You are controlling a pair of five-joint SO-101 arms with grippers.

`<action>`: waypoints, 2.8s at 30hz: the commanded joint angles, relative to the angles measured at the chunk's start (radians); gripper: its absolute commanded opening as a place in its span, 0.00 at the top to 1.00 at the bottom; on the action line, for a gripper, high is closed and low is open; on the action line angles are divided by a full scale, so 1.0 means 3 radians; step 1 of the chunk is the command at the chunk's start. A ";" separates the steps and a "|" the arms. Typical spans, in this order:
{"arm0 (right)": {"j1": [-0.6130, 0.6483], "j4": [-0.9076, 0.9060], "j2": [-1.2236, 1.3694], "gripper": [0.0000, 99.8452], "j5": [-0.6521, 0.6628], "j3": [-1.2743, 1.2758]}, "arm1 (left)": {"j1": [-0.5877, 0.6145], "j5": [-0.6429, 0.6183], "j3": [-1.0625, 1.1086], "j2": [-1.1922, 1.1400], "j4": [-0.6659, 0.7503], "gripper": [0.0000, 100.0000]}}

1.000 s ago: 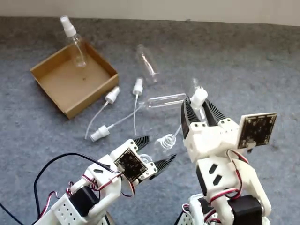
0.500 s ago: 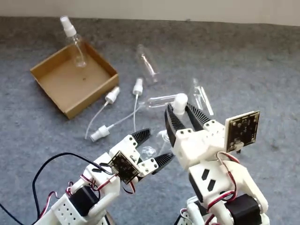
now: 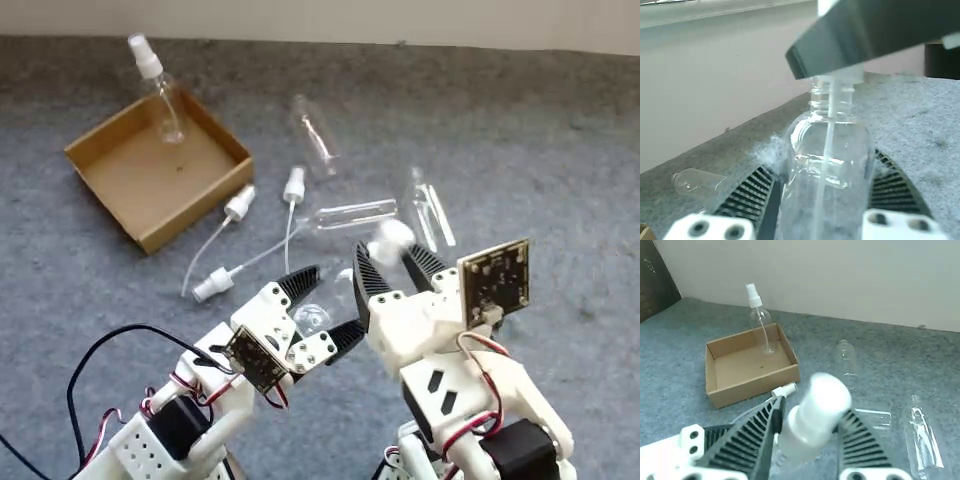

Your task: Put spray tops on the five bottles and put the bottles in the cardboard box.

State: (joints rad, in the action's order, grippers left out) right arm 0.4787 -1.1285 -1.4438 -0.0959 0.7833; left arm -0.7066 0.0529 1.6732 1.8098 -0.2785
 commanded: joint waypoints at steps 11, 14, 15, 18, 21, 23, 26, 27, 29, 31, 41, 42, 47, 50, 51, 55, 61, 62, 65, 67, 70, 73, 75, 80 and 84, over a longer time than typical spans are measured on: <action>0.0596 -0.0274 -0.0003 0.85 0.0552 -0.0043 | 0.0187 -0.0031 0.0049 0.0059 0.0138 0.91; 0.0591 -0.0294 -0.0003 0.85 0.0629 -0.0049 | 0.0187 -0.0031 0.0049 0.0059 0.0133 0.91; 0.0591 -0.0294 -0.0003 0.85 0.0650 -0.0049 | 0.0187 -0.0031 0.0049 0.0059 0.0133 0.91; 0.0591 -0.0294 -0.0008 0.85 0.0670 -0.0049 | 0.0187 -0.0031 0.0049 0.0059 0.0133 0.91; 0.0586 -0.0309 -0.0008 0.85 0.0670 -0.0049 | 0.0192 -0.0031 0.0043 0.0059 0.0143 0.91; 0.0586 -0.0381 -0.0008 0.85 0.0675 -0.0049 | 0.0192 -0.0031 0.0018 0.0059 0.0143 0.91; 0.0570 -0.0478 -0.0008 0.85 0.0680 -0.0049 | 0.0233 -0.0026 0.0003 0.0059 0.0148 0.91; 0.0534 -0.0483 -0.0008 0.85 0.0680 -0.0043 | 0.0279 -0.0031 -0.0003 0.0059 0.0148 0.91; 0.0427 -0.0478 -0.0008 0.85 0.0680 -0.0043 | 0.0391 -0.0031 -0.0054 0.0059 0.0148 0.91; 0.0335 -0.0478 -0.0008 0.85 0.0680 -0.0028 | 0.0488 -0.0031 -0.0090 0.0059 0.0148 0.91; 0.0294 -0.0483 -0.0008 0.85 0.0675 0.0028 | 0.0642 -0.0015 -0.0120 0.0059 0.0148 0.91; 0.0294 -0.0483 -0.0008 0.85 0.0675 0.0049 | 0.0713 -0.0015 -0.0120 0.0059 0.0148 0.91; 0.0197 -0.0453 -0.0008 0.93 0.0675 0.0156 | 0.1164 -0.0015 -0.0120 0.0059 0.0148 0.91; -0.0059 -0.0325 -0.0008 1.00 0.0670 0.0243 | 0.1332 -0.0015 -0.0130 0.0059 0.0148 0.91; -0.0151 -0.0228 -0.0008 0.99 0.0660 0.0315 | 0.1363 -0.0015 -0.0146 0.0059 0.0148 0.91; -0.0309 0.0320 -0.0008 0.98 0.0670 0.0770 | 0.1389 -0.0020 -0.0197 0.0059 0.0153 0.91; -0.0289 0.1445 -0.0008 0.98 0.0655 0.1649 | 0.1389 -0.0015 -0.0156 0.0059 0.0256 0.91; -0.0289 0.1634 -0.0008 0.98 0.0650 0.1767 | 0.1394 -0.0015 -0.0125 0.0059 0.0292 0.91; -0.0289 0.2186 -0.0003 0.98 0.0650 0.2120 | 0.1373 -0.0031 -0.0008 0.0059 0.0491 0.91; -0.0289 0.2406 -0.0003 0.98 0.0650 0.2304 | 0.1368 -0.0031 0.0069 0.0059 0.0696 0.91; -0.0289 0.2539 -0.0003 0.98 0.0650 0.2509 | 0.1373 -0.0015 0.0074 0.0059 0.0849 0.90; -0.0289 0.2688 -0.0003 0.98 0.0644 0.2611 | 0.1399 -0.0010 0.0074 0.0059 0.0849 0.91; -0.0289 0.2831 -0.0003 0.98 0.0644 0.2657 | 0.1399 -0.0010 0.0074 0.0059 0.0849 0.91; -0.0284 0.3220 -0.0003 0.98 0.0644 0.2959 | 0.1399 -0.0010 0.0074 0.0059 0.0849 0.91; -0.0284 0.3434 -0.0003 0.98 0.0644 0.3122 | 0.1404 -0.0010 0.0074 0.0059 0.0849 0.90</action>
State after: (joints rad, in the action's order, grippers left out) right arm 0.4035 -0.1803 -1.4362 0.0944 1.6717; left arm -0.2969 0.0545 1.6747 1.8113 -0.0483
